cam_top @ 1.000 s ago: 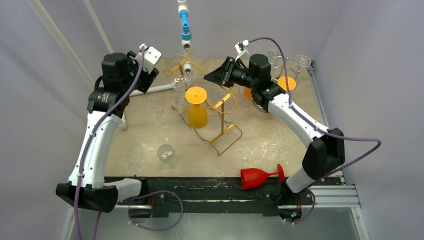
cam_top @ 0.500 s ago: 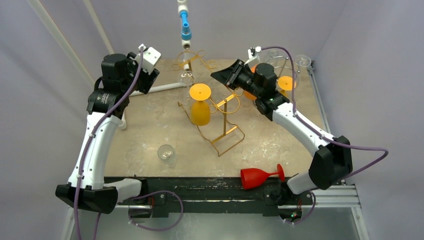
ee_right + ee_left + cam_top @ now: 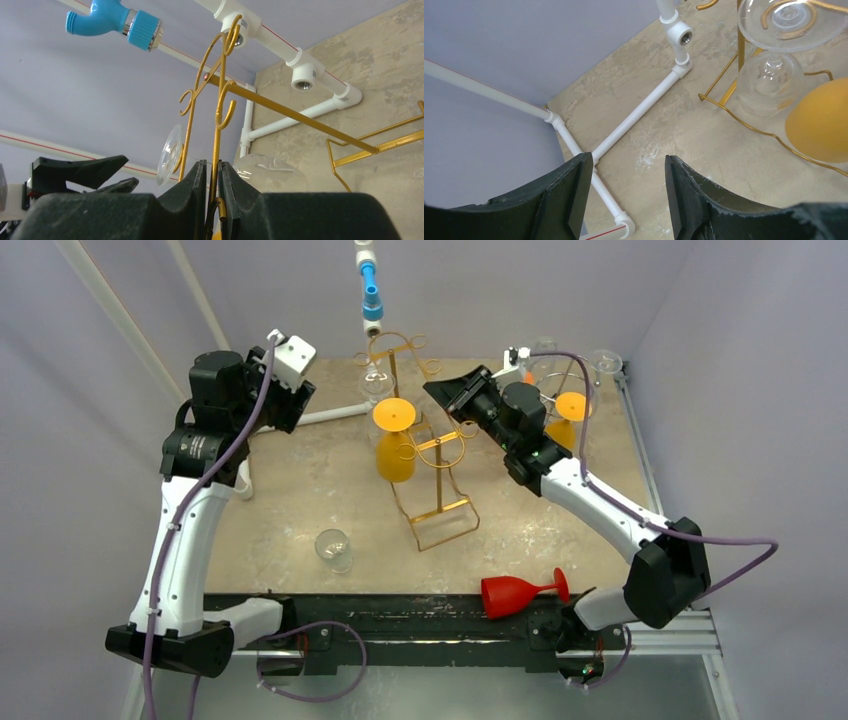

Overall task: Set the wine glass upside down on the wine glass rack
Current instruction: Adjust the wine rack at the center of the board.

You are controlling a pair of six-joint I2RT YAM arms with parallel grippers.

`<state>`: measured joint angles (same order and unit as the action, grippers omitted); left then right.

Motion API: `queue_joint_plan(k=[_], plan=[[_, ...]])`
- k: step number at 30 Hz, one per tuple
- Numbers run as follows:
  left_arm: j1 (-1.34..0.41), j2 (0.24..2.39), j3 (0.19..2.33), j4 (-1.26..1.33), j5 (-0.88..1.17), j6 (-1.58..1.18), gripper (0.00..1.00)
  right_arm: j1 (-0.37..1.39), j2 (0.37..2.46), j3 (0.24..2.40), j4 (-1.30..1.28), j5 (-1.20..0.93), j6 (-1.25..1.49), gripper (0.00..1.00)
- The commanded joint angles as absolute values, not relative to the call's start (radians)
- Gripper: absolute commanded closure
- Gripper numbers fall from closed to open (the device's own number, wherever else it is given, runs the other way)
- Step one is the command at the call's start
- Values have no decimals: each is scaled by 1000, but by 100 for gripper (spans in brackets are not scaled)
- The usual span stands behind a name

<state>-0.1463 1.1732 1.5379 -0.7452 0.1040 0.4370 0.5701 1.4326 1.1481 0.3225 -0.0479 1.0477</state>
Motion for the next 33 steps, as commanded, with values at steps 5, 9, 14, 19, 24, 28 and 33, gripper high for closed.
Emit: queue_joint_plan(k=[5, 9, 14, 19, 24, 28, 33], plan=[[-149, 1129, 1588, -770, 140, 412, 41, 649, 1383, 1061, 352, 273, 1055, 100], [-149, 1122, 1582, -769, 145, 411, 41, 659, 1369, 1008, 410, 315, 1090, 100], [-149, 1121, 1582, -769, 138, 417, 41, 660, 1377, 1029, 375, 286, 1089, 81], [-149, 1117, 1579, -766, 132, 427, 41, 653, 1339, 1059, 279, 216, 1037, 1], [-149, 1111, 1575, -758, 125, 435, 41, 622, 1291, 1086, 197, 152, 979, 1], [-149, 1109, 1575, -759, 120, 439, 41, 581, 1258, 1114, 131, 93, 936, 1], [-149, 1106, 1576, -758, 107, 445, 41, 504, 1257, 1219, 9, -50, 840, 1]])
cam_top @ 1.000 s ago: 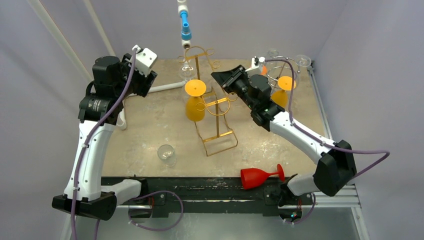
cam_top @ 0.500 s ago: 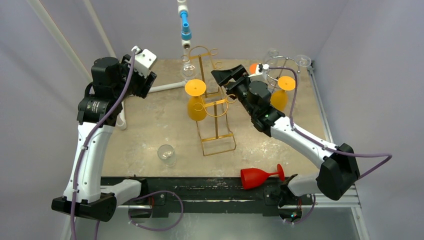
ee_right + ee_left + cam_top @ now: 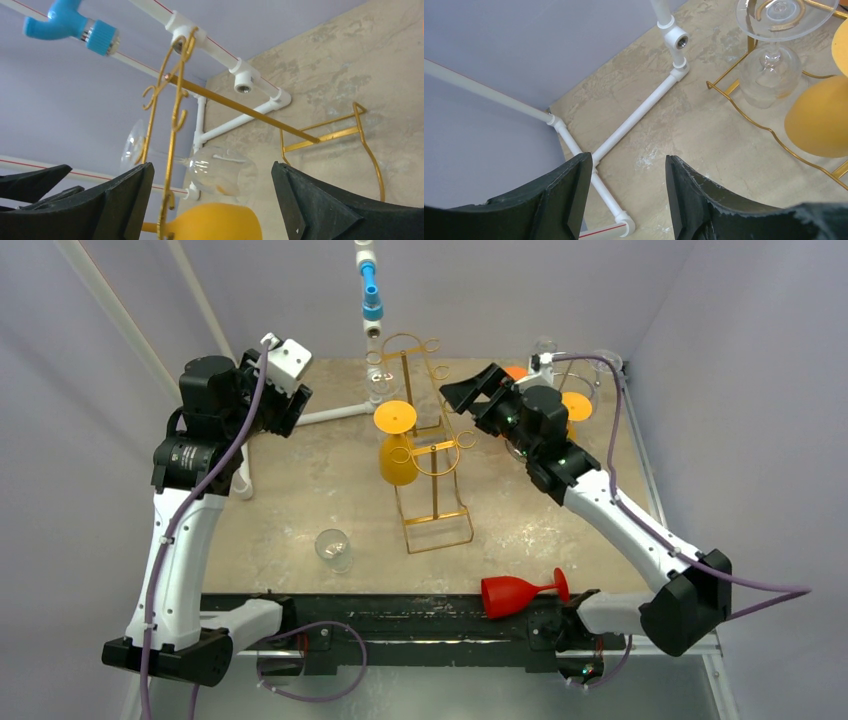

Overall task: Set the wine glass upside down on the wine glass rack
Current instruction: Adjust the wine rack at the center of the board.

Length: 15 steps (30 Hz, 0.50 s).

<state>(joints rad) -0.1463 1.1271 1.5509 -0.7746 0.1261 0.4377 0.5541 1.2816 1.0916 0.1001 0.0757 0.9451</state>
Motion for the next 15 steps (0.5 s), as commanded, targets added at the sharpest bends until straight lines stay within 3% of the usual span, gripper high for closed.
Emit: queue_joint_plan(k=[1, 11, 15], plan=[[-149, 1107, 1578, -761, 106, 447, 41, 491, 1268, 1256, -38, -80, 814, 1], [-149, 1110, 1588, -773, 101, 451, 41, 370, 1547, 1619, -341, -638, 566, 1], [-149, 1108, 1588, -774, 91, 458, 41, 368, 1585, 1692, -387, -684, 504, 1]])
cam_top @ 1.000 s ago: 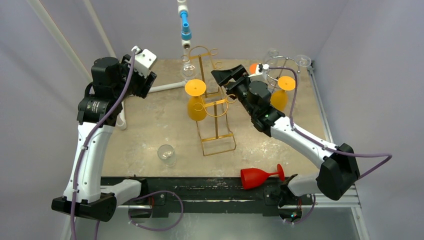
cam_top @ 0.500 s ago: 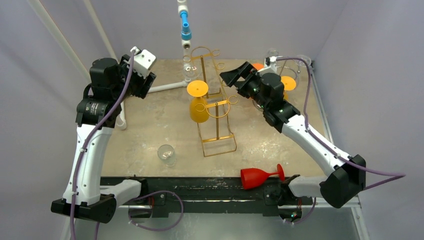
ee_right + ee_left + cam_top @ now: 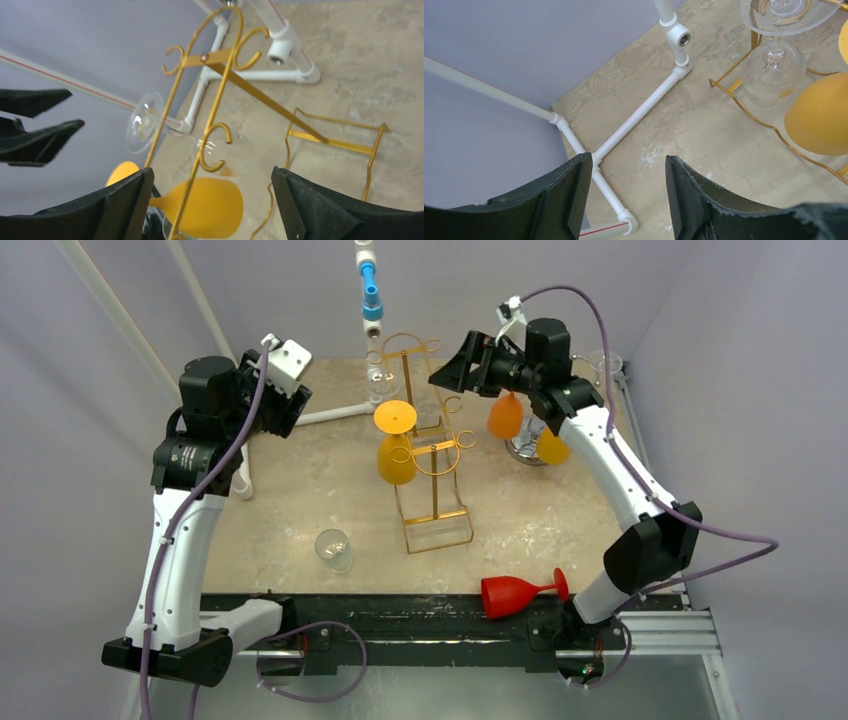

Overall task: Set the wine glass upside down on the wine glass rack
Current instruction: Adjust the wine rack at the center of the board.

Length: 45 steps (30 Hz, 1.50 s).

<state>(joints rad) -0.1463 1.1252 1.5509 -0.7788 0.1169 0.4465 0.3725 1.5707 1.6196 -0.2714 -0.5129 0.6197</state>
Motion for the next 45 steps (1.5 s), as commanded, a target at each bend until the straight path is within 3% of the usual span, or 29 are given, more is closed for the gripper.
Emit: queue_joint_plan(k=[1, 16, 19, 25, 35, 45], plan=[[-149, 1107, 1588, -775, 90, 462, 41, 368, 1587, 1699, -397, -684, 495, 1], [-149, 1095, 1559, -763, 75, 477, 41, 367, 1585, 1661, -407, -814, 481, 4], [-149, 1092, 1554, -761, 71, 480, 41, 366, 1586, 1653, -388, -841, 495, 14], [-149, 1088, 1544, -756, 67, 483, 41, 365, 1608, 1672, -396, -908, 497, 55], [-149, 1087, 1541, -759, 71, 485, 41, 365, 1632, 1677, -318, -917, 571, 100], [-149, 1104, 1594, -797, 157, 422, 41, 370, 1496, 1362, 58, -659, 883, 100]])
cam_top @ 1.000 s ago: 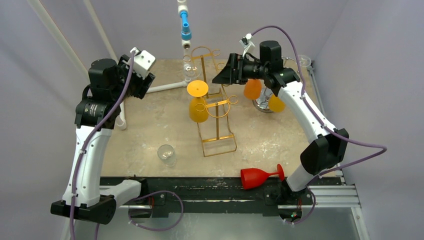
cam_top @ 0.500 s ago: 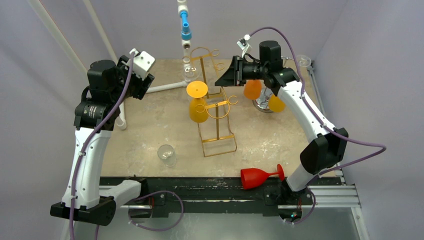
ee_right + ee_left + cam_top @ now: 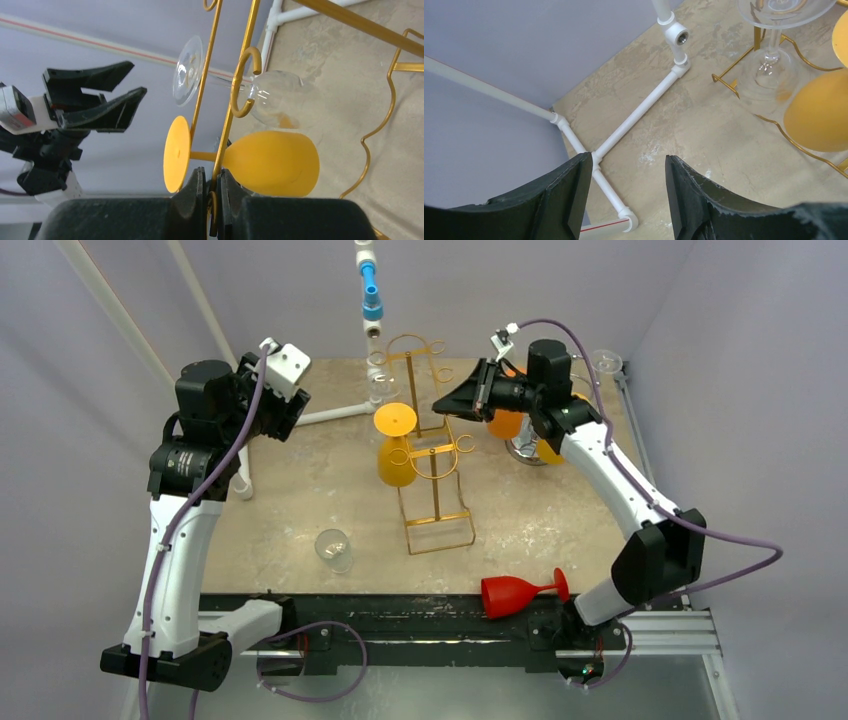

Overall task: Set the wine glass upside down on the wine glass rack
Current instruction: Adjust the wine rack at the center of the board.

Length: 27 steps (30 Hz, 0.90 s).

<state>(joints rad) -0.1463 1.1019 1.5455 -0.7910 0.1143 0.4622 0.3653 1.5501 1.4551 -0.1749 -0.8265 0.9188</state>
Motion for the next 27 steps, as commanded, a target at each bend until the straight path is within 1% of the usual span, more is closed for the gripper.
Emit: queue_joint_plan(k=[1, 4, 13, 23, 27], plan=[[-149, 1104, 1600, -799, 171, 417, 41, 373, 1481, 1335, 90, -626, 914, 100], [-149, 1106, 1606, -802, 212, 398, 42, 396, 1451, 1253, 178, -529, 995, 100], [-149, 1121, 1635, -814, 314, 334, 44, 475, 1444, 1129, 385, -285, 1188, 100], [-149, 1103, 1670, -824, 431, 286, 43, 587, 1397, 1081, 430, 31, 1196, 100], [-150, 1098, 1681, -829, 478, 273, 43, 631, 1392, 1040, 491, 136, 1223, 100]])
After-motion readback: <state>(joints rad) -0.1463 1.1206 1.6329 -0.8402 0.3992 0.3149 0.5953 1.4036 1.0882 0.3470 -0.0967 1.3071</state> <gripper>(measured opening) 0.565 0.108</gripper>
